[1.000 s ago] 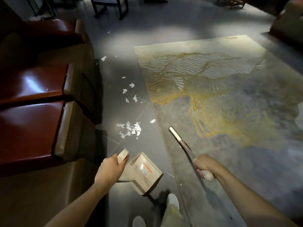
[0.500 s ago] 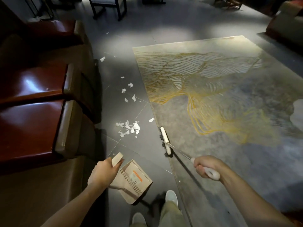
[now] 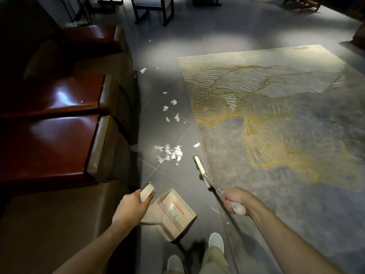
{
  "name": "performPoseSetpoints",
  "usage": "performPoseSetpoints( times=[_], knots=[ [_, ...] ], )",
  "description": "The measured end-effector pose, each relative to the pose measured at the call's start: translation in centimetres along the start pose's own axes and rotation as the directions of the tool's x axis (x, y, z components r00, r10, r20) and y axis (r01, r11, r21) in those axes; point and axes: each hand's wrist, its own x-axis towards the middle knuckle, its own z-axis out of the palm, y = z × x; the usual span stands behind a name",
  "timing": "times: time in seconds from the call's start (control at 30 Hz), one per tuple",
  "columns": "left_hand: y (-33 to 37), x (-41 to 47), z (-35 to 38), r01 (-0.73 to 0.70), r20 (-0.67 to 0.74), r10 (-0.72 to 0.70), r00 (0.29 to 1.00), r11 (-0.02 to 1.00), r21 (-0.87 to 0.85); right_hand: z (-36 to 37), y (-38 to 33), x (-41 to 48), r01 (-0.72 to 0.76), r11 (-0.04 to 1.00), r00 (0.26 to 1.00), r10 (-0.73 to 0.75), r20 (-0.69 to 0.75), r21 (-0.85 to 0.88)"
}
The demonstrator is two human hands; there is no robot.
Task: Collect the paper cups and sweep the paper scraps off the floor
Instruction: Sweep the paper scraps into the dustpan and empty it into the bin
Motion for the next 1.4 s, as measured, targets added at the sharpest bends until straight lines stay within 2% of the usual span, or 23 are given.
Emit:
performPoseSetpoints(
  times=[0.13,0.2,0.33,0.5,0.7,0.83,1.0,1.1,1.2,1.33,1.4],
  knots=[
    [-0.3,0.2,-0.2,-0.010,0.005,0.010,1.000,1.000,0.017,0.0,-0.3,-1.0,-0.080,0.996,0.988,0.074,0.132,0.035],
    [-0.3,0.6,0.0,-0.020,0.022,0.019,1.000,0.999,0.040,-0.1,0.1,-2.1,-0.076,0.997,0.986,0.070,0.152,0.032],
    [-0.4,0.4,0.9,-0.049,0.032,0.048,0.998,0.997,0.054,0.1,1.3,-4.6,-0.056,0.998,0.992,0.053,0.117,0.028],
    [-0.8,-0.5,1.5,-0.074,0.024,0.073,0.997,0.997,0.038,-1.5,2.9,-7.5,-0.024,0.999,1.000,0.025,-0.017,0.032],
    [-0.8,-4.4,3.2,-0.051,-0.025,0.051,0.998,0.999,-0.013,-5.7,8.8,-10.5,-0.059,0.995,0.992,0.068,-0.105,0.085],
    [-0.9,-8.2,4.2,-0.070,-0.051,0.070,0.996,0.998,0.002,-6.2,13.7,-11.0,-0.080,0.988,0.988,0.095,-0.118,0.129],
    [-1.7,-13.2,5.0,-0.064,-0.035,0.066,0.997,0.996,0.055,-2.0,18.8,-9.6,0.018,0.996,0.996,-0.010,-0.089,0.090],
    [-2.7,-15.6,5.1,-0.078,-0.025,0.079,0.997,0.996,0.033,0.2,19.0,-9.9,0.039,0.987,0.999,-0.036,-0.023,0.154],
    [-3.8,-17.2,4.9,-0.081,-0.042,0.082,0.996,0.996,0.023,-0.3,18.1,-10.6,0.080,0.954,0.996,-0.085,0.003,0.289],
    [-4.8,-18.1,4.6,-0.037,-0.083,0.035,0.996,0.999,-0.034,-2.1,16.6,-12.2,0.019,0.842,0.994,-0.076,0.083,0.539],
    [-5.0,-18.1,4.5,-0.023,-0.106,0.018,0.994,0.999,-0.049,-2.7,15.8,-12.7,0.018,0.817,0.993,-0.083,0.085,0.577]
  ],
)
